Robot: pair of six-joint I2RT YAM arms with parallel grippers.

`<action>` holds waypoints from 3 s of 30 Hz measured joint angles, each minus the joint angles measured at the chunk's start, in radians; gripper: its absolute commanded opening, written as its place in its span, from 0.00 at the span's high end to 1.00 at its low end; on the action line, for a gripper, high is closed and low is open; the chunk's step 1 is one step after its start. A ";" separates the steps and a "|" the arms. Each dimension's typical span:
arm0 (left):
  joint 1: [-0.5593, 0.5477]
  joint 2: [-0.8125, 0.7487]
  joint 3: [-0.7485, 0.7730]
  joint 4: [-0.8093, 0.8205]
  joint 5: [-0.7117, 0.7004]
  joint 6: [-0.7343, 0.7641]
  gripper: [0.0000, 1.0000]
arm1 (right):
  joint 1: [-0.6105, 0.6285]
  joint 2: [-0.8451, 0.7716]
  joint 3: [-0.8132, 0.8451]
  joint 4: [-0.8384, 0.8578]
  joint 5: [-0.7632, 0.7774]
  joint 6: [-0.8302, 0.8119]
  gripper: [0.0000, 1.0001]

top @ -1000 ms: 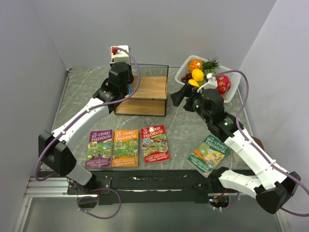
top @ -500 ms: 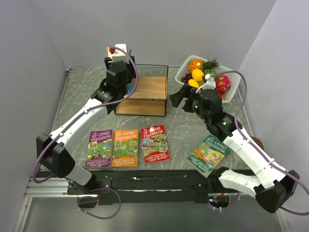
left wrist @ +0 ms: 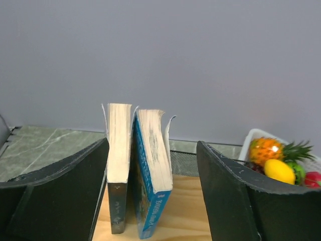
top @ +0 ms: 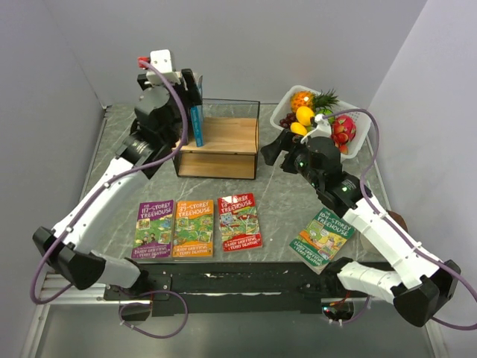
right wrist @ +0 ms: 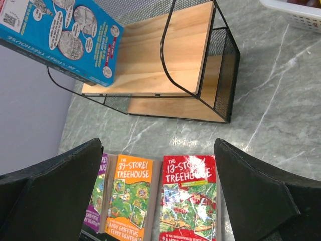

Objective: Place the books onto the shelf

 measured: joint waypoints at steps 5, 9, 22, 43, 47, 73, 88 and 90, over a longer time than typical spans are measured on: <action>-0.036 -0.058 0.001 0.002 0.058 -0.010 0.51 | 0.000 0.021 0.003 0.000 0.002 -0.002 0.01; -0.140 -0.085 -0.008 0.018 0.084 -0.019 0.87 | 0.000 0.072 0.024 -0.002 0.010 -0.007 0.03; -0.194 0.152 -0.023 0.016 0.129 -0.117 0.98 | -0.018 0.307 0.221 0.010 0.024 -0.030 0.20; -0.085 0.416 0.010 0.028 0.124 -0.268 0.93 | -0.055 0.504 0.351 0.017 -0.002 -0.043 0.85; -0.061 0.448 0.040 0.000 0.108 -0.291 0.93 | -0.057 0.506 0.351 0.020 -0.008 -0.043 0.85; 0.029 0.507 0.110 -0.167 -0.106 -0.422 0.76 | -0.064 0.506 0.349 0.024 -0.027 -0.037 0.85; -0.089 0.571 0.093 -0.096 -0.232 -0.306 0.75 | -0.073 0.506 0.348 0.026 -0.045 -0.020 0.85; -0.084 0.583 0.095 -0.104 -0.247 -0.306 0.74 | -0.074 0.506 0.347 0.028 -0.047 -0.019 0.85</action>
